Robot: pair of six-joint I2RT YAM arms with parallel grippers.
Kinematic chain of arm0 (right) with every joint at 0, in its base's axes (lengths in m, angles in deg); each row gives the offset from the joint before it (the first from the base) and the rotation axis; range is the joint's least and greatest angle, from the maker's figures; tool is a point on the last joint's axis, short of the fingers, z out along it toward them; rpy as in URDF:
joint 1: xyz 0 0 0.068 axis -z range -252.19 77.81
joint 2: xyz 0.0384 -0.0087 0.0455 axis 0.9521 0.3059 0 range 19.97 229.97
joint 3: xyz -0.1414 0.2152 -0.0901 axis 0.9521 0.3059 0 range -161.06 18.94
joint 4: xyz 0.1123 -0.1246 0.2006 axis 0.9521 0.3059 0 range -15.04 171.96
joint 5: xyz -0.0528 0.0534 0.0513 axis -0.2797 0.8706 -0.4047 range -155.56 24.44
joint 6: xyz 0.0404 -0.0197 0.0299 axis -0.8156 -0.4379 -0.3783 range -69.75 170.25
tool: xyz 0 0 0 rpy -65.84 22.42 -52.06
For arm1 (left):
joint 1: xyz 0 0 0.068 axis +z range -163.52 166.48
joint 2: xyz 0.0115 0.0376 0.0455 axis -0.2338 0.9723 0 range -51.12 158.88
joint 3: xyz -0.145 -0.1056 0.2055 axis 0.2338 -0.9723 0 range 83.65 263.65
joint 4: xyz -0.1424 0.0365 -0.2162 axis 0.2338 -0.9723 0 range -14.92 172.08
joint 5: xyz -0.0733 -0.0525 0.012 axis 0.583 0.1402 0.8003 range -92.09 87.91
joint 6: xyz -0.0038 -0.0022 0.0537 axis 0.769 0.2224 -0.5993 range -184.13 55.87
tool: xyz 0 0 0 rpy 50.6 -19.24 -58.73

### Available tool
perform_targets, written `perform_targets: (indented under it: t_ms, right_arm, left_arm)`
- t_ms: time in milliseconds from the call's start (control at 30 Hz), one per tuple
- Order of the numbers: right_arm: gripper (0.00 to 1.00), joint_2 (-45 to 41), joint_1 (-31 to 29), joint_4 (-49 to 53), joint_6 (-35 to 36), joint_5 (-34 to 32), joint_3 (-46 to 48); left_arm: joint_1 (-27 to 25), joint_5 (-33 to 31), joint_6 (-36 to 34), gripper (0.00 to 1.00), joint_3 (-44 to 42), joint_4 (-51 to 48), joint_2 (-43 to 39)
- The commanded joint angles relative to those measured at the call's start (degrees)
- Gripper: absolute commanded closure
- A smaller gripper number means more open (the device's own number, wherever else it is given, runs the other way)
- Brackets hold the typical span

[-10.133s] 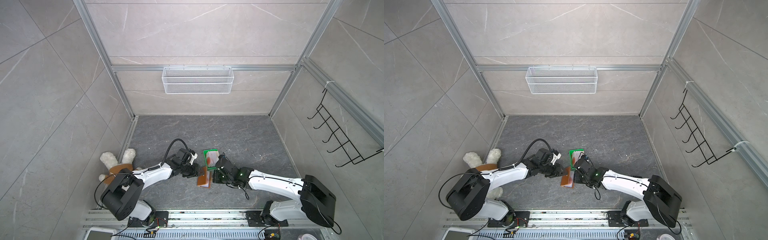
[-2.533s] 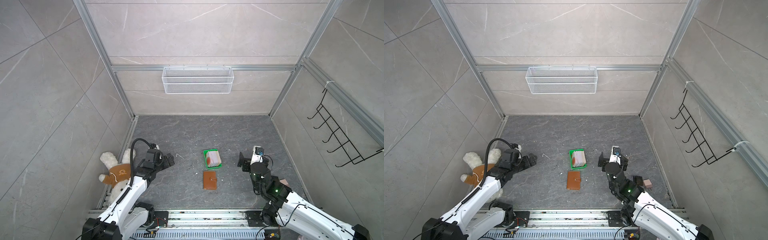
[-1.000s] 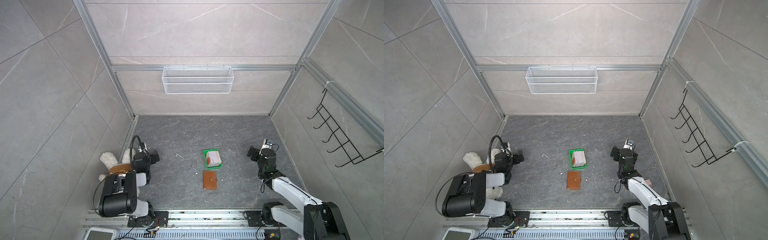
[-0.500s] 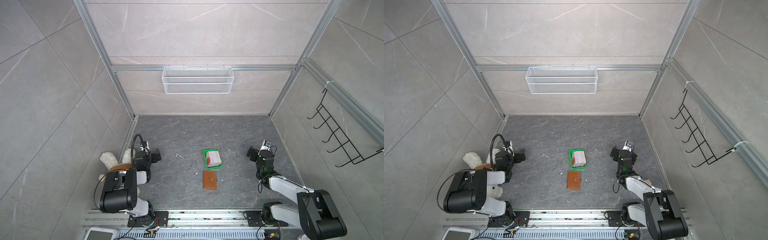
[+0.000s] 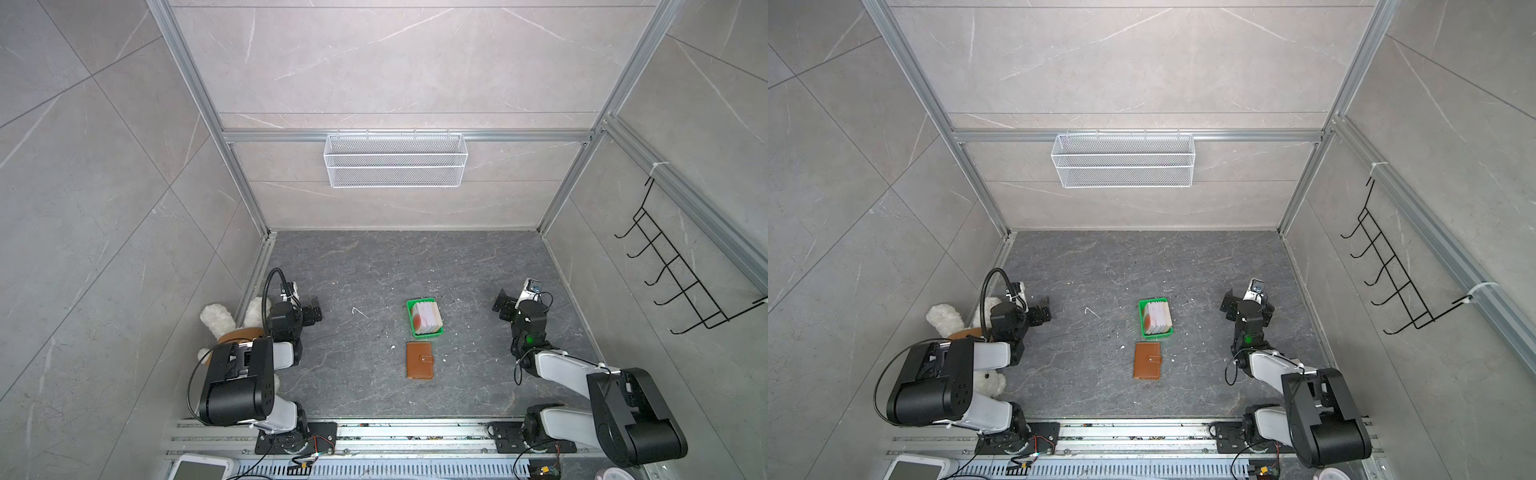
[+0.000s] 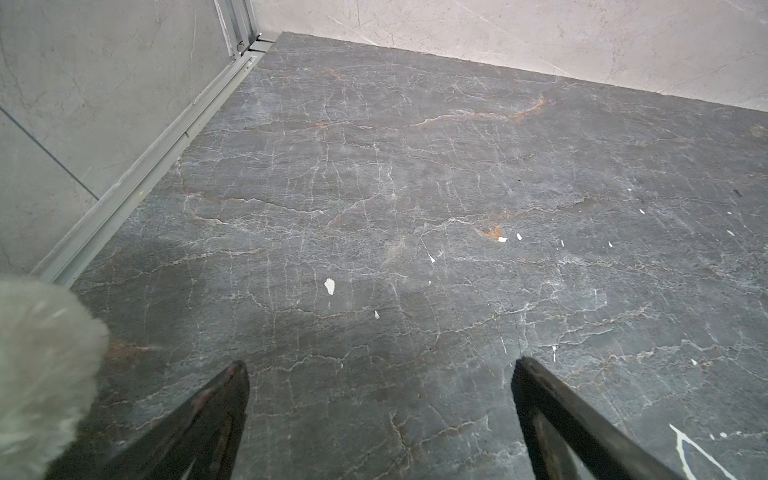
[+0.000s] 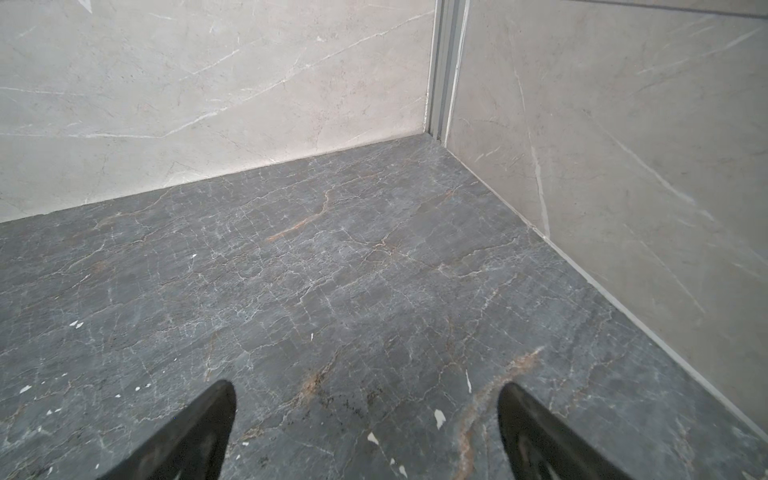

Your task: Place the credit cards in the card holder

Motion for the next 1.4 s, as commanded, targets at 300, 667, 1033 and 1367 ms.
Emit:
perform_targets:
  t_ms: [300,667,1033,1367]
  right_arm:
    - [0.0,2.7,2.2,1.3,1.7,3.3,-2.6]
    - [0.0,13.3,2.6,-17.9,5.7,9.3,1.3]
    - [0.0,13.1,2.4,-14.2,4.8,6.6,-0.3]
    - [0.0,12.9,2.7,-18.0,8.8,18.8,1.8]
  left_arm:
    - [-0.2,0.6,-1.6,0.0,1.2,1.8,0.2]
    - [-0.3,0.5,-1.5,0.0,1.3,1.6,0.2]
    - [-0.3,0.5,-1.5,0.0,1.3,1.7,0.2]
    - [-0.2,6.6,-3.5,0.0,1.0,2.0,0.0]
